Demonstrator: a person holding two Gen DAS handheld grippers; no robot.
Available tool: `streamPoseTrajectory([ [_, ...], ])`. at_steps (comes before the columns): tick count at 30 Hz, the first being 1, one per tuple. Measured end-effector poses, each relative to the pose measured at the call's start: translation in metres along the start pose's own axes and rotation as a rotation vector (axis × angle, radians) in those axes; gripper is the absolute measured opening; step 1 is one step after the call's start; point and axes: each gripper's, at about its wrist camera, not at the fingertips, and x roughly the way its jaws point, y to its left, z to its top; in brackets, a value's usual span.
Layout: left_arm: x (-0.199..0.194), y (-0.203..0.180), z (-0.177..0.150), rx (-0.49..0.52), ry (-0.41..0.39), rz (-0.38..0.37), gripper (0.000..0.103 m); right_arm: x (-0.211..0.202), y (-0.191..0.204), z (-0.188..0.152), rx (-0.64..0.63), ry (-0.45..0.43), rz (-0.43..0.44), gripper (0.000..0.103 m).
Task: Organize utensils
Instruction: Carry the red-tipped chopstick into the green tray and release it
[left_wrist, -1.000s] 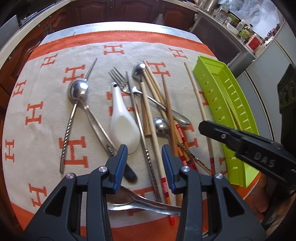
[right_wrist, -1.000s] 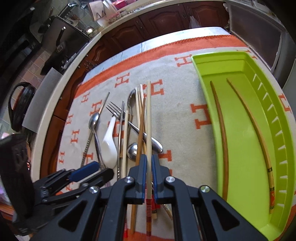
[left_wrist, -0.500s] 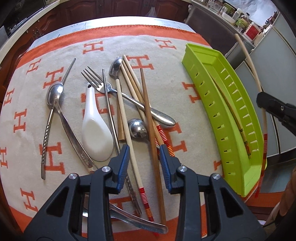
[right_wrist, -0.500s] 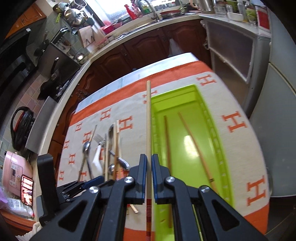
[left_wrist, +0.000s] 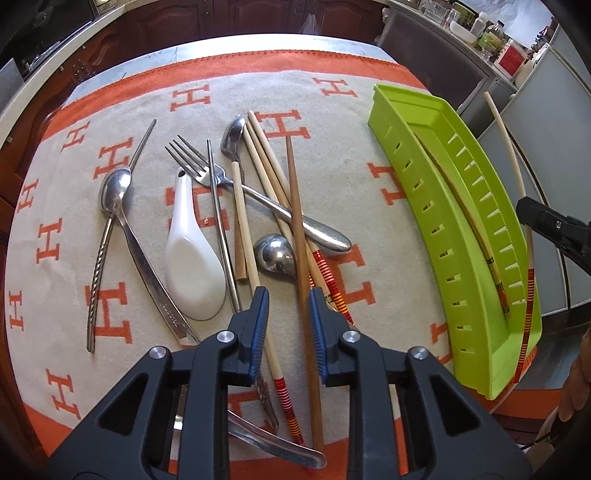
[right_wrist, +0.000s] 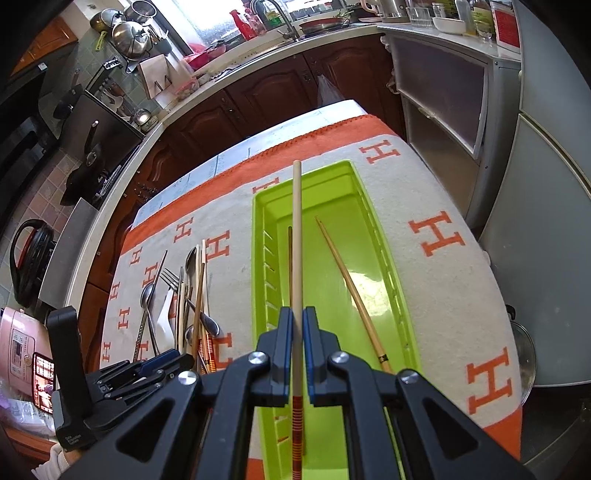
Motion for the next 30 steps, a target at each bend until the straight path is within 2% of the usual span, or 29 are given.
streamPoseTrajectory([
  [10, 0.007, -0.013, -0.002, 0.035, 0.024, 0.011, 0.02, 0.002, -0.003, -0.002, -0.002, 0.009, 0.014, 0.006],
  [14, 0.008, -0.018, -0.002, 0.042, 0.002, 0.018, 0.005, 0.003, -0.005, -0.003, -0.003, 0.015, 0.011, 0.006],
  [22, 0.002, -0.004, 0.0, -0.045, -0.01, 0.023, 0.004, 0.019, 0.0, 0.002, -0.042, 0.059, -0.012, 0.006],
  [30, -0.037, -0.007, 0.02, -0.089, -0.058, -0.064, 0.004, 0.055, 0.001, 0.008, -0.054, 0.143, -0.017, 0.006],
])
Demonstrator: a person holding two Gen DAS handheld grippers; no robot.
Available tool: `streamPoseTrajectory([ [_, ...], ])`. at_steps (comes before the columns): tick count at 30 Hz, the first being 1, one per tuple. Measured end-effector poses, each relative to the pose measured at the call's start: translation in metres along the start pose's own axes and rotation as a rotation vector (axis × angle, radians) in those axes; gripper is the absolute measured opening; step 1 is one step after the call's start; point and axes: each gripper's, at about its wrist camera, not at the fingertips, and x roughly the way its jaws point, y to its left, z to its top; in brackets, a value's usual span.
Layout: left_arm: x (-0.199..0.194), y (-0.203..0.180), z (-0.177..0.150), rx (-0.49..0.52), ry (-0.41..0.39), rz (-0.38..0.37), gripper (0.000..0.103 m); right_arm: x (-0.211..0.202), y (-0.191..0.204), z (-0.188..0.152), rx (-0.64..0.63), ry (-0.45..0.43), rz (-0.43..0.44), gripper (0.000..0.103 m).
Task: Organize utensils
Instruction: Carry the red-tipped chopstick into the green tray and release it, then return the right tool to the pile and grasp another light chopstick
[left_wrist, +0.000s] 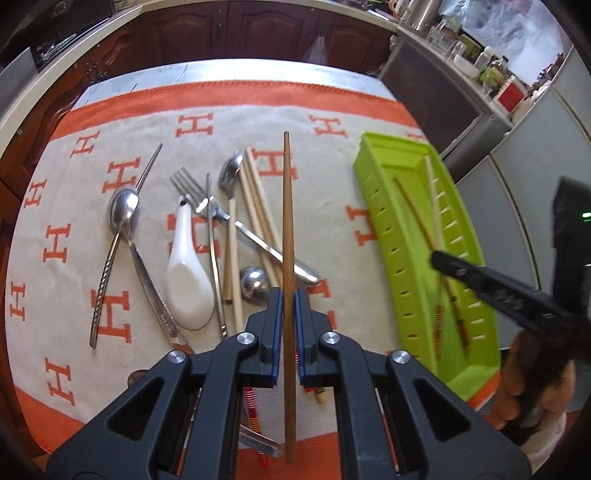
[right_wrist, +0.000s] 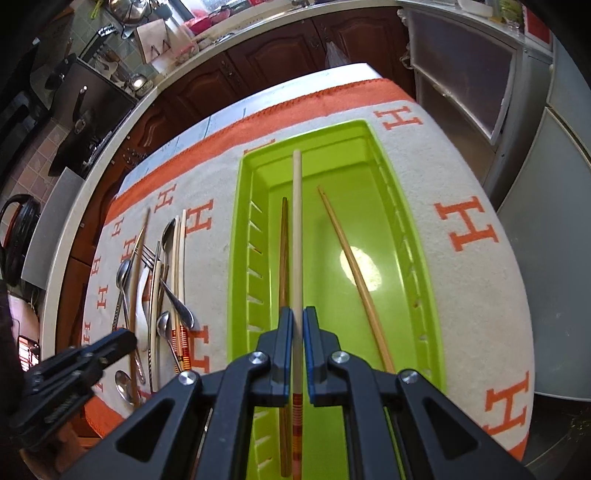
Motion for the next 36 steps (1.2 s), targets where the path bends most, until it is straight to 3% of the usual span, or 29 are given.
streamPoseTrajectory([
  [7, -0.018, -0.037, 0.017, 0.041, -0.014, -0.084, 0.004, -0.01, -0.002, 0.0, 0.028, -0.014, 0.036, 0.007],
  [20, -0.017, -0.099, 0.035, 0.04, 0.048, -0.183, 0.004, -0.085, -0.036, -0.011, 0.143, -0.196, -0.052, 0.007],
  [29, 0.026, -0.125, 0.023, 0.082, 0.138, -0.133, 0.005, -0.096, -0.045, -0.019, 0.168, -0.203, -0.056, 0.007],
  [36, 0.015, -0.107, 0.008, 0.141, 0.14, -0.07, 0.006, -0.097, -0.032, -0.023, 0.135, -0.195, -0.04, 0.007],
])
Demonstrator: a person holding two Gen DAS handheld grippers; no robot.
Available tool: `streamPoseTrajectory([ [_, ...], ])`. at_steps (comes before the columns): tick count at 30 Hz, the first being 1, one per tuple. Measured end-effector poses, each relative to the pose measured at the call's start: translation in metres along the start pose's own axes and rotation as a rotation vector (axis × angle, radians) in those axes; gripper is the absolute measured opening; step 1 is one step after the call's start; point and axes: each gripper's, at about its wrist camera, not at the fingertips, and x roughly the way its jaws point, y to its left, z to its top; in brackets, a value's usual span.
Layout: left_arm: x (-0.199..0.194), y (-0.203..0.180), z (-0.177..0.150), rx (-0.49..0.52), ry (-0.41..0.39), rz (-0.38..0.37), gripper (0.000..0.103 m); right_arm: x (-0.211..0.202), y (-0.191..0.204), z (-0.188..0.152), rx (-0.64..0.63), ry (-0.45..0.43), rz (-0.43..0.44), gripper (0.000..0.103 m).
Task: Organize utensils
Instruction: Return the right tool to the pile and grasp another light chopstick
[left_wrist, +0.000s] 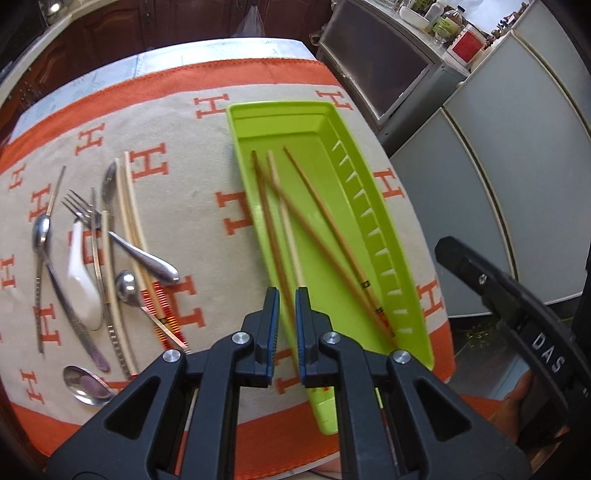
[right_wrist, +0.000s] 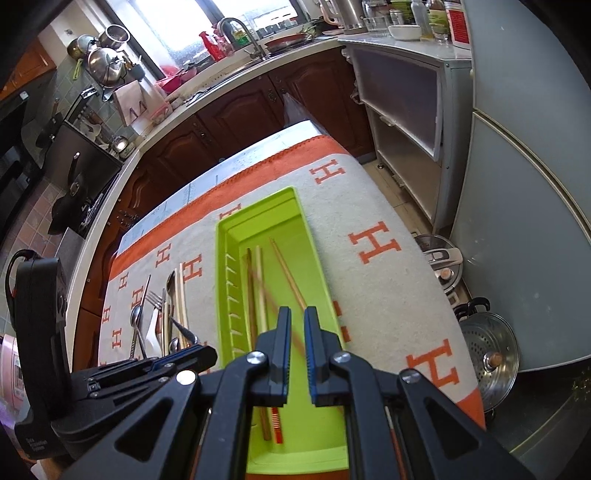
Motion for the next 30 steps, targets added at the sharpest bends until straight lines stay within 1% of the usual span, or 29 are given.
streamPoseTrajectory([
  [3, -0.013, 0.012, -0.009, 0.025, -0.013, 0.04, 0.009, -0.002, 0.012, -0.003, -0.027, 0.003, 0.017, 0.007],
  [7, -0.034, 0.04, -0.021, 0.032, -0.042, 0.107, 0.011, 0.001, 0.031, -0.009, -0.069, 0.023, 0.05, 0.007],
  [8, -0.039, 0.047, -0.023, 0.03, -0.049, 0.121, 0.013, 0.003, 0.036, -0.01, -0.081, 0.031, 0.06, 0.007],
  [9, -0.044, 0.058, -0.026, 0.023, -0.061, 0.138, 0.019, 0.004, 0.042, -0.012, -0.093, 0.039, 0.069, 0.007],
  [10, -0.05, 0.067, -0.028, 0.012, -0.072, 0.15, 0.023, 0.006, 0.047, -0.014, -0.105, 0.047, 0.078, 0.007],
  [11, -0.055, 0.077, -0.03, -0.002, -0.084, 0.164, 0.029, 0.008, 0.052, -0.015, -0.116, 0.054, 0.085, 0.007],
  [12, -0.061, 0.088, -0.032, -0.021, -0.097, 0.179, 0.032, 0.01, 0.059, -0.017, -0.13, 0.064, 0.095, 0.007],
  [16, -0.076, 0.126, -0.038, -0.089, -0.134, 0.216, 0.033, 0.021, 0.082, -0.022, -0.182, 0.098, 0.12, 0.007],
  [21, -0.083, 0.159, -0.044, -0.141, -0.163, 0.217, 0.032, 0.042, 0.109, -0.025, -0.23, 0.153, 0.158, 0.007],
  [26, -0.072, 0.17, -0.048, -0.153, -0.154, 0.212, 0.032, 0.069, 0.131, -0.031, -0.263, 0.225, 0.214, 0.007],
  [30, -0.059, 0.178, -0.052, -0.153, -0.141, 0.202, 0.032, 0.094, 0.15, -0.045, -0.291, 0.3, 0.27, 0.007],
])
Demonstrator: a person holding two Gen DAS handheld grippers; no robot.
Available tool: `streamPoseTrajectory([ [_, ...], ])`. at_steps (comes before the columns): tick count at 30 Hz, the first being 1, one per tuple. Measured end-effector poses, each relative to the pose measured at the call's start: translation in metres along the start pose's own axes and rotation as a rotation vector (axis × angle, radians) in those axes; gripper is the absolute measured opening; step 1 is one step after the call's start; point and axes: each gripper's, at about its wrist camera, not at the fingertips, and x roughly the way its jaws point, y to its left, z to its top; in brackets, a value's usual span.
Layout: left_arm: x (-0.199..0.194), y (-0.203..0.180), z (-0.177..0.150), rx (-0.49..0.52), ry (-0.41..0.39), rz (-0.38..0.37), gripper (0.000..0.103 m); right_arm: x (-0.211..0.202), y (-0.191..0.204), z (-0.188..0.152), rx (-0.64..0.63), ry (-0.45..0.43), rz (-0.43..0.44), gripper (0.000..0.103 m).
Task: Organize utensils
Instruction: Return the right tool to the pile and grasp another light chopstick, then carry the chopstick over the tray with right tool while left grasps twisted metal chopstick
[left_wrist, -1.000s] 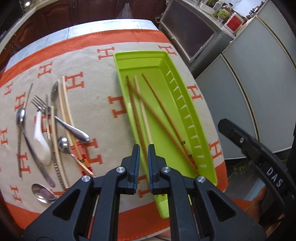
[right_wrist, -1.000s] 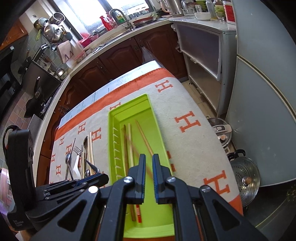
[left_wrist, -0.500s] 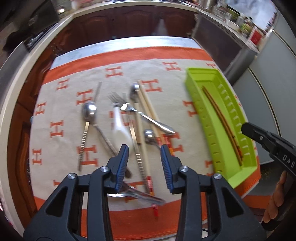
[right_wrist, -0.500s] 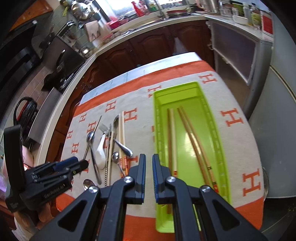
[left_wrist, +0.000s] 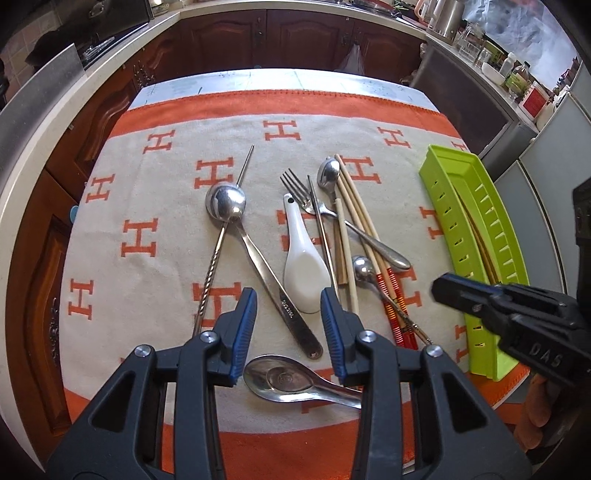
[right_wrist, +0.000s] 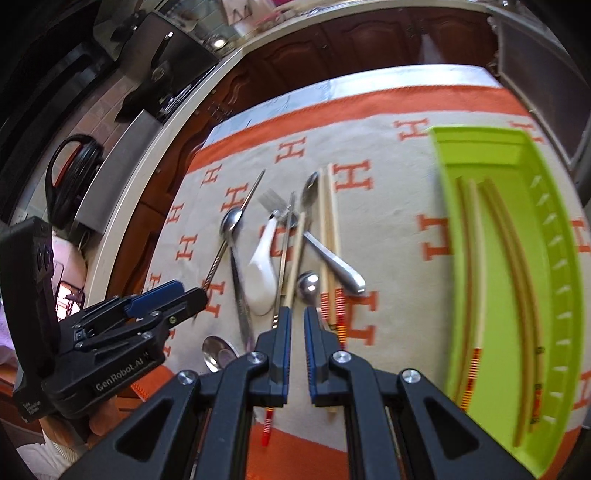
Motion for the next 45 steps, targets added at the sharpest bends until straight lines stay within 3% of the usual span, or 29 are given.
streamPoseTrajectory([
  [10, 0.019, 0.015, -0.008, -0.014, 0.024, -0.008, 0.033, 0.063, 0.012, -0.005, 0.0, 0.125, 0.01, 0.007],
  [13, 0.021, 0.017, -0.01, -0.019, 0.029, -0.018, 0.033, 0.067, 0.015, -0.003, -0.014, 0.112, -0.028, 0.015],
  [16, 0.022, 0.018, -0.011, -0.02, 0.028, -0.026, 0.033, 0.072, 0.014, -0.005, -0.011, 0.121, -0.04, 0.016],
  [22, 0.024, 0.017, -0.012, -0.027, 0.034, -0.047, 0.033, 0.073, 0.024, -0.01, -0.069, 0.071, -0.093, 0.015],
  [23, 0.024, 0.016, -0.012, -0.027, 0.036, -0.051, 0.033, 0.073, 0.024, -0.01, -0.067, 0.069, -0.092, 0.007],
  [32, 0.024, 0.015, -0.01, -0.057, 0.046, -0.111, 0.032, 0.042, 0.008, -0.006, -0.007, 0.017, -0.03, 0.005],
  [40, 0.036, 0.001, -0.003, -0.091, 0.101, -0.189, 0.024, -0.002, -0.011, -0.001, 0.046, -0.072, 0.004, 0.005],
  [45, 0.041, -0.012, -0.003, -0.079, 0.109, -0.184, 0.023, -0.018, -0.022, -0.003, 0.072, -0.104, 0.01, 0.005],
])
